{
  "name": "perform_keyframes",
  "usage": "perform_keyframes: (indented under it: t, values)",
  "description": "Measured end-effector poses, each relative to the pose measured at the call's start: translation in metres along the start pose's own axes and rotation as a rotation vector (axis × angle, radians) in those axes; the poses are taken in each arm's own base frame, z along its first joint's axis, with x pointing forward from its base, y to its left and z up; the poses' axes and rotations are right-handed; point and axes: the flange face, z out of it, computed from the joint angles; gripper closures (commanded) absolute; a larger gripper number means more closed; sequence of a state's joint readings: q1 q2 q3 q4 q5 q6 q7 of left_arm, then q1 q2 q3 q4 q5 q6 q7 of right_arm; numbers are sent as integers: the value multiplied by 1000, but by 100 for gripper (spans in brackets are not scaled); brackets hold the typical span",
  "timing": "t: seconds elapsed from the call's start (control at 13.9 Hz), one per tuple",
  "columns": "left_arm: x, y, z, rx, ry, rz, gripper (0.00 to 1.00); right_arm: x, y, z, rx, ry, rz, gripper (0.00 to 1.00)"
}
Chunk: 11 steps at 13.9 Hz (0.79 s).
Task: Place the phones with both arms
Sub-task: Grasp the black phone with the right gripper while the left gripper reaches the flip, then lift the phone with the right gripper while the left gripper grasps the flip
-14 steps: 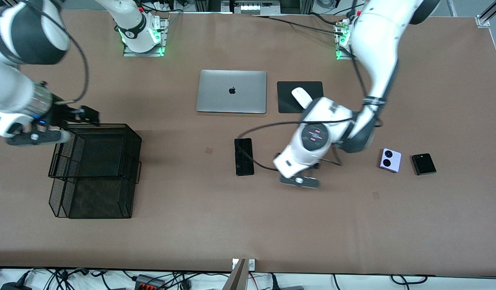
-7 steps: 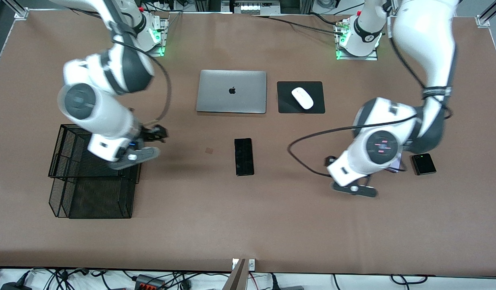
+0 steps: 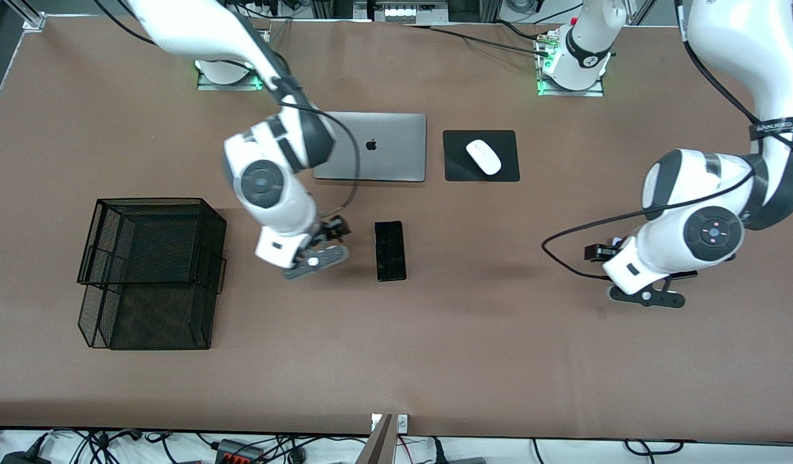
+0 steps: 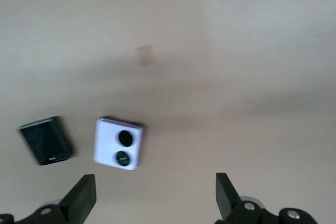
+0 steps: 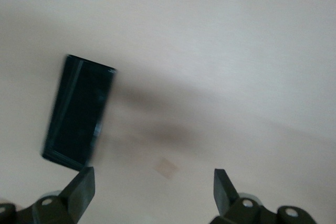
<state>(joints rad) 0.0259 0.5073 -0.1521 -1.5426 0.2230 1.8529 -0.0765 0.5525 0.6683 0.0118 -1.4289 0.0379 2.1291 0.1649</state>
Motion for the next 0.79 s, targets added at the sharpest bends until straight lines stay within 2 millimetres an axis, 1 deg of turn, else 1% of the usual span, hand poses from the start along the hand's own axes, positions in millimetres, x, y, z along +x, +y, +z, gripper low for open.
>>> perform_keyframes:
  t: [0.07,0.22,0.36,0.43,0.57,0.79]
  values:
    - [0,-10,8,18,-6,8,0,4,-18,11,5,20,16,0]
    - [2,-25,23,24,-7,36,0,7,-49,38,21,74,46,0]
    - [3,-36,38,17,1,55,0,4,-72,68,32,98,79,0]
    - [4,-41,46,12,11,55,0,2,-81,81,35,98,98,0]
    - [5,-56,70,-1,18,65,0,-4,-96,100,38,91,142,0]
    - [6,-78,112,-28,26,93,0,-9,-107,117,42,93,171,0]
